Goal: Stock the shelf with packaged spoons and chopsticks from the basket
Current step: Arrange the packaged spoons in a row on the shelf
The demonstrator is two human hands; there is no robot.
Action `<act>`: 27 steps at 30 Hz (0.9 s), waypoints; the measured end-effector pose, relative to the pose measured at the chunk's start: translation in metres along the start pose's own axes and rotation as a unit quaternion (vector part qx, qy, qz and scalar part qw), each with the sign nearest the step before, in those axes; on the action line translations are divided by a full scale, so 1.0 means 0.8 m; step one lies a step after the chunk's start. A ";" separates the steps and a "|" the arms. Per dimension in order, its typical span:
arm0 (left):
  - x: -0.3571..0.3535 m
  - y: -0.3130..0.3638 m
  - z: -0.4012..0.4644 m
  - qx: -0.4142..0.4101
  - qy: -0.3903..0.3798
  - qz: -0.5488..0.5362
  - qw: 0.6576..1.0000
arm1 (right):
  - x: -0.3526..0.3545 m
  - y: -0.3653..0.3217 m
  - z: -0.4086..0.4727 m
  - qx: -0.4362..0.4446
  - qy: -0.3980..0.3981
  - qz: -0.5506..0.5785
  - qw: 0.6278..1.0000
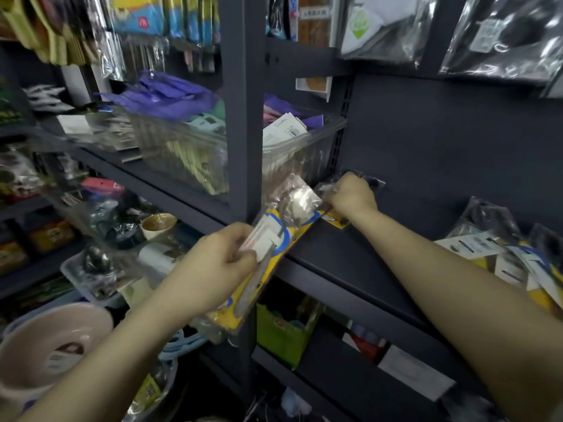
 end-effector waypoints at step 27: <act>-0.024 0.019 0.037 -0.028 -0.003 0.001 1.000 | 0.019 0.034 -0.036 -0.076 -0.089 0.224 0.968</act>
Point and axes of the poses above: each hand's wrist, its own z-axis towards the middle knuckle, its own x-axis out of the back of the hand, y = z × x, the point moved 7 cm from there along z, towards the middle knuckle, and after that the axes turned 10 degrees about x, right-handed, at the moved point
